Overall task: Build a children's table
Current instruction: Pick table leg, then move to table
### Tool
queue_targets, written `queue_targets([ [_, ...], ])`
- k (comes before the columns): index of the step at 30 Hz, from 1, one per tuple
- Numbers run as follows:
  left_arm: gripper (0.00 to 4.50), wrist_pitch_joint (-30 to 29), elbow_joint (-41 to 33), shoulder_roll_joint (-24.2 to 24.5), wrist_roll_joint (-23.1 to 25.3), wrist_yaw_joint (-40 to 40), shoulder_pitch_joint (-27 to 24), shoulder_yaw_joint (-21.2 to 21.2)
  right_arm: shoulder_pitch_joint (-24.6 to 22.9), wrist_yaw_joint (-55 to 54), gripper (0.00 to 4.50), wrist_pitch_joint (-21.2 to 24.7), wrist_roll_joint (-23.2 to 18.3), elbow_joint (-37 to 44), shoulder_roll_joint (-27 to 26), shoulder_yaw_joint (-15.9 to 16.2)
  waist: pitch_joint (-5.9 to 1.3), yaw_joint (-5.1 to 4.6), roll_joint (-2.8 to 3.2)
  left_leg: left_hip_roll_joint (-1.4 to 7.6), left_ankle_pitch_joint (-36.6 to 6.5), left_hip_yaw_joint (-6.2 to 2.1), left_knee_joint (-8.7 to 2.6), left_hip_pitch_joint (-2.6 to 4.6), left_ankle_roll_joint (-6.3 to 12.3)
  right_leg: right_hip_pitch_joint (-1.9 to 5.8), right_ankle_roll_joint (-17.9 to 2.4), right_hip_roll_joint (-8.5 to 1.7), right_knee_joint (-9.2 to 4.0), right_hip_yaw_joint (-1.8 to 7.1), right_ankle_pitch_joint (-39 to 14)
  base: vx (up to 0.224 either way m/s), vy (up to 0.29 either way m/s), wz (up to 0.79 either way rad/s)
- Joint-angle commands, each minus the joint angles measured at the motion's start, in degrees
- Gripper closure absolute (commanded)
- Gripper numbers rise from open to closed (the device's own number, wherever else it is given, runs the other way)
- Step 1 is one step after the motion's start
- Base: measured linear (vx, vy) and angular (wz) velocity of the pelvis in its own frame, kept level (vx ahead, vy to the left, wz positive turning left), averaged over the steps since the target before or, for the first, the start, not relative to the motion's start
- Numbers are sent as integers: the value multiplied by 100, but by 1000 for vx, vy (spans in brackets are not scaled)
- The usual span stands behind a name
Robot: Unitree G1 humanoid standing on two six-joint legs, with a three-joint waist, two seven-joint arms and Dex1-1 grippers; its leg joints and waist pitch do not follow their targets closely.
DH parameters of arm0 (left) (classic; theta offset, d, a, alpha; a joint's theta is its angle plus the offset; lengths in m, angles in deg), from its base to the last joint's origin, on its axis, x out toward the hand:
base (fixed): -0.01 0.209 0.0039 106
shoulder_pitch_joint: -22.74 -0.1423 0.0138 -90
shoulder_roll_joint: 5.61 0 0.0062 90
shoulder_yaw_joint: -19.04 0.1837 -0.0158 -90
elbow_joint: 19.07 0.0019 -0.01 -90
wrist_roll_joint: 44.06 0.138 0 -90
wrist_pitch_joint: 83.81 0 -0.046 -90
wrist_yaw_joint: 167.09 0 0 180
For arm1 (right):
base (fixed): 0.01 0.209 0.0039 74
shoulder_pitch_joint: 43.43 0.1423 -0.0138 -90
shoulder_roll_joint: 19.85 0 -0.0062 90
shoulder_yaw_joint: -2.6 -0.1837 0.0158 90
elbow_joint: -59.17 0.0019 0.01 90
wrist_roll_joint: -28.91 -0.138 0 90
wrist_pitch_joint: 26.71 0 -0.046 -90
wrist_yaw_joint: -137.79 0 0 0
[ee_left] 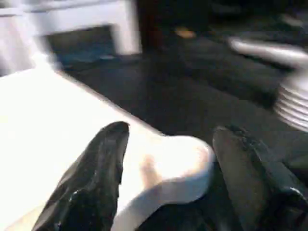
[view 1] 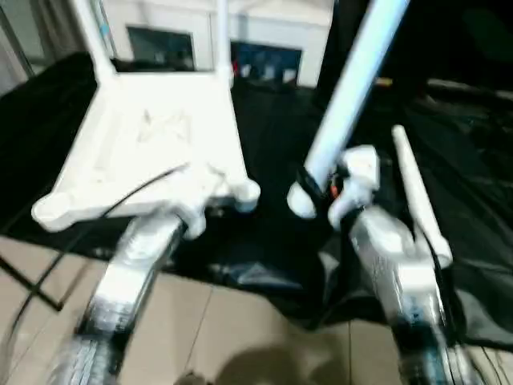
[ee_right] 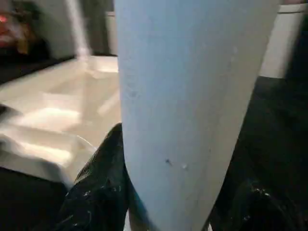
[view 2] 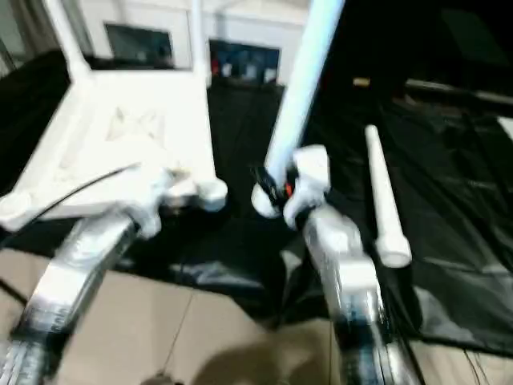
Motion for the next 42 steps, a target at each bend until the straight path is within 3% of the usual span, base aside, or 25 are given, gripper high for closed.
queue_targets([
  [1,130,-104,-690,-215,-96,-548,-572,-420,-290,-283,266,-125,306,486,6,94,-403,-20,4,130,-726,6,-421,-36,-13,393,-545,-594,-522,352,-1166,0,0,0],
  [5,130,272,-1240,-630,275,-1304,-1444,-793,-752,-338,266,-125,201,779,-56,51,-319,-73,-67,84,-1331,19,-444,26,88,261,87,-537,-743,332,-2739,0,0,0],
  [12,130,-7,-1790,-769,403,-1591,-1864,-718,-1047,-434,266,8,-107,1000,-330,-48,-314,-78,-35,116,-1705,-56,-497,91,49,170,271,-525,-785,312,-2978,0,0,0],
  [13,130,-80,-1825,-798,392,-1579,-1839,-699,-1075,-434,266,5,-102,1000,-334,-28,-307,-130,59,141,-2052,97,-367,350,-137,-58,399,-358,-951,430,-3303,-51,26,-6],
  [14,130,-58,-1810,-804,364,-1540,-1820,-691,-1083,-432,266,-4,-100,989,-333,-22,-268,-152,39,84,-2417,199,-200,566,-263,-264,492,-248,-1045,436,-3674,-51,26,-6],
  [15,130,-33,-1798,-808,349,-1514,-1811,-687,-1088,-431,266,-7,-100,982,-333,-18,-239,-133,-60,5,-2664,252,-209,575,-232,-195,560,-240,-1046,476,-3964,-46,55,-39],
  [17,130,-63,-1761,-798,445,-1551,-1766,-673,-1093,-442,266,-18,-90,965,-330,-14,-247,-107,-129,-47,-2681,284,-246,458,19,-20,562,-430,-992,735,-4267,4,97,-68],
  [18,130,-114,-1762,-819,446,-1568,-1741,-673,-1103,-457,266,6,-109,977,-349,-24,-312,-57,-145,-119,-2266,270,-221,311,172,173,528,-543,-949,1020,-4327,55,132,-74],
  [19,130,-116,-1749,-824,463,-1584,-1712,-667,-1108,-465,266,11,-118,980,-362,-32,-330,69,-216,-217,-1672,160,86,183,426,314,389,-836,-1078,1522,-4439,56,162,-68],
  [20,130,-116,-1739,-825,477,-1597,-1693,-663,-1113,-471,266,13,-122,981,-373,-37,-338,117,-232,-240,-1423,25,257,85,513,424,229,-1002,-1112,1779,-4470,56,162,-68],
  [21,130,-91,-1729,-824,495,-1608,-1674,-653,-1120,-480,266,16,-128,987,-378,-39,-318,133,-253,-260,-1304,-112,398,-12,522,476,30,-1075,-1138,1954,-4510,-4,204,-60],
  [22,130,-148,-1723,-853,532,-1650,-1621,-634,-1136,-527,266,20,-110,995,-385,-49,-283,67,-255,-400,-1295,-384,560,-65,427,417,-378,-885,-1161,2109,-4288,-23,249,-64],
  [23,130,-187,-1716,-868,568,-1690,-1597,-627,-1144,-549,266,14,-104,991,-392,-54,-289,33,-161,-436,-1273,-450,500,-24,427,346,-421,-739,-1154,2095,-4130,-23,249,-64],
  [24,130,-215,-1710,-879,594,-1717,-1580,-622,-1150,-564,266,9,-100,987,-396,-58,-370,-90,35,-325,-961,-648,-42,-67,842,315,-666,-645,-961,1470,-3222,-25,310,-43],
  [25,130,-197,-1683,-852,767,-1727,-1536,-508,-1141,-537,266,-32,-95,968,-377,-35,-379,-380,204,-234,-1579,-700,-508,164,1226,-37,-557,21,-491,790,-2189,-2,339,-5],
  [26,130,-181,-1686,-882,863,-1795,-1513,-464,-1130,-494,266,-40,-106,966,-359,-11,-488,-491,233,-138,-1317,-802,-498,307,1464,-133,-480,81,-155,531,-1361,-2,339,-5],
  [27,130,-181,-1686,-882,863,-1795,-1513,-464,-1130,-494,266,-40,-106,966,-359,-11,-425,-530,336,-84,-1374,-817,-653,143,1363,-126,-389,78,183,354,-828,-18,314,4],
  [28,130,-249,-1701,-971,919,-1953,-1495,-482,-1111,-382,266,-7,-118,974,-313,40,-413,-511,380,-10,-296,-840,-522,114,690,-120,-173,-69,185,179,21,-53,263,0],
  [31,130,-166,-1709,-1094,784,-2001,-1520,-542,-1104,-305,266,35,-142,982,-275,32,-492,-613,230,95,-329,-1008,-455,202,-874,189,9,-398,-39,250,398,-64,201,-1],
  [32,130,-121,-1729,-1100,761,-1981,-1546,-545,-1099,-297,266,34,-138,966,-250,18,-469,-562,287,9,-532,-943,-469,121,-1139,243,-28,-409,-91,236,430,-81,146,-4],
  [33,130,-59,-1736,-1112,747,-1980,-1560,-560,-1094,-283,266,16,-132,949,-232,19,-427,-587,205,-31,-1602,-799,-558,11,-1372,313,24,-450,-176,244,301,-94,106,-3],
  [35,130,-85,-1775,-1156,741,-2042,-1601,-621,-1079,-263,266,10,-108,917,-200,14,-355,-537,99,-56,-2929,-753,-542,-55,-965,318,-57,-798,-401,389,-646,-98,47,2],
  [37,130,-149,-1780,-1125,851,-2112,-1629,-633,-1063,-249,266,0,-118,896,-180,8,-287,-513,-3,-27,-3387,-681,-374,21,-195,229,-310,-1136,-754,518,-3034,-93,-11,0],
  [39,130,-143,-1779,-1061,976,-2083,-1657,-578,-1038,-224,266,-8,-121,876,-152,3,-286,-514,19,31,-3299,-701,-415,23,-23,253,-324,-1098,-808,465,-3267,-86,-22,-1],
  [42,130,-110,-1781,-1045,1168,-2157,-1655,-518,-1014,-219,266,-37,-95,838,-143,10,-294,-537,68,66,-3460,-723,-584,-95,-212,315,-316,-956,-654,336,-2296,-38,-4,-4],
])
